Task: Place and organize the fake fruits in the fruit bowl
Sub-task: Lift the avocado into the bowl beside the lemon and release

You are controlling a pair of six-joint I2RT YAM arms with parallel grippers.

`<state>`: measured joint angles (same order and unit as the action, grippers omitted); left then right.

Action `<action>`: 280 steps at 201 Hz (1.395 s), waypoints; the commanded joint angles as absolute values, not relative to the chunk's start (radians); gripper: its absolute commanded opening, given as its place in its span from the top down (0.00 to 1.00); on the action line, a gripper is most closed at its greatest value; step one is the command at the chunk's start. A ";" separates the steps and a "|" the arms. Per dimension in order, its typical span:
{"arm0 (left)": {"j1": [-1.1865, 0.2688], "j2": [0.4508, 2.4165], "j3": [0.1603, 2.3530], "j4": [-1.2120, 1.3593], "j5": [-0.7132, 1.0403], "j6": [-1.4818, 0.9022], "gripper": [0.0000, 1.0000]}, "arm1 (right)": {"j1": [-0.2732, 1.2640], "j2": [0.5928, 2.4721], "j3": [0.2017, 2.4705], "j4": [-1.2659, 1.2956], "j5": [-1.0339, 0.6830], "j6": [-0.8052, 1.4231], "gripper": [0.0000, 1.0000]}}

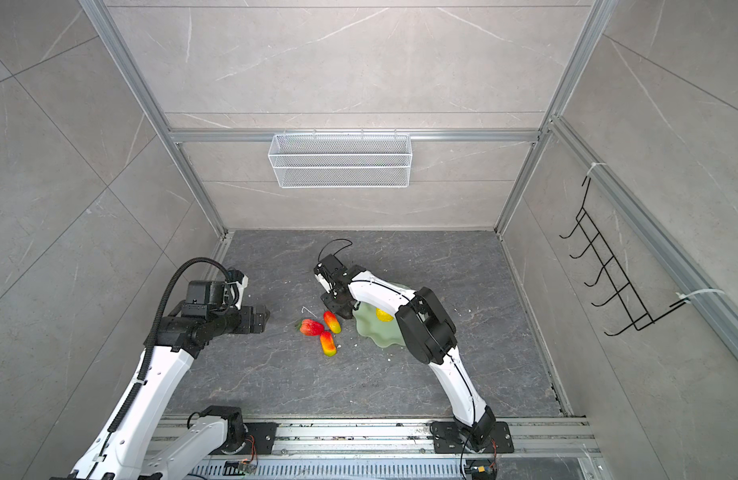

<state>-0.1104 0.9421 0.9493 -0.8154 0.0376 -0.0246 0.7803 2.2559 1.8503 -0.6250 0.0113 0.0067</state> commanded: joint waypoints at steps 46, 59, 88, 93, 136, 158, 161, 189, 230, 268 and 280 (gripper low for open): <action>-0.106 0.934 0.951 -0.805 0.064 -0.001 0.00 | 0.776 2.051 1.855 -0.597 -0.008 0.014 0.86; -0.106 0.934 0.950 -0.805 0.066 -0.001 0.00 | 0.766 1.996 1.822 -0.579 -0.008 0.016 0.86; -0.106 0.935 0.950 -0.805 0.072 -0.001 0.00 | 0.701 1.859 1.703 -0.544 -0.007 0.042 0.86; -0.106 0.936 0.950 -0.805 0.073 -0.001 0.00 | 0.686 1.833 1.675 -0.537 -0.003 0.048 0.86; -0.106 0.939 0.953 -0.806 0.071 -0.002 0.00 | 0.541 1.625 1.393 -0.498 0.064 0.091 0.86; -0.106 0.943 0.955 -0.805 0.073 -0.001 0.00 | 0.478 1.554 1.265 -0.479 0.089 0.120 0.86; -0.106 0.944 0.955 -0.806 0.072 -0.001 0.00 | 0.474 1.549 1.250 -0.477 0.091 0.124 0.87; -0.106 0.948 0.956 -0.806 0.075 -0.002 0.00 | 0.432 1.525 1.143 -0.440 0.098 0.160 0.86; -0.106 0.950 0.954 -0.806 0.078 -0.002 0.00 | 0.421 1.595 1.094 -0.363 0.058 0.195 0.86; -0.106 0.945 0.952 -0.806 0.080 -0.004 0.00 | 0.422 1.663 1.087 -0.295 0.023 0.227 0.86; -0.106 0.945 0.953 -0.806 0.081 -0.003 0.00 | 0.421 1.683 1.087 -0.285 0.018 0.233 0.85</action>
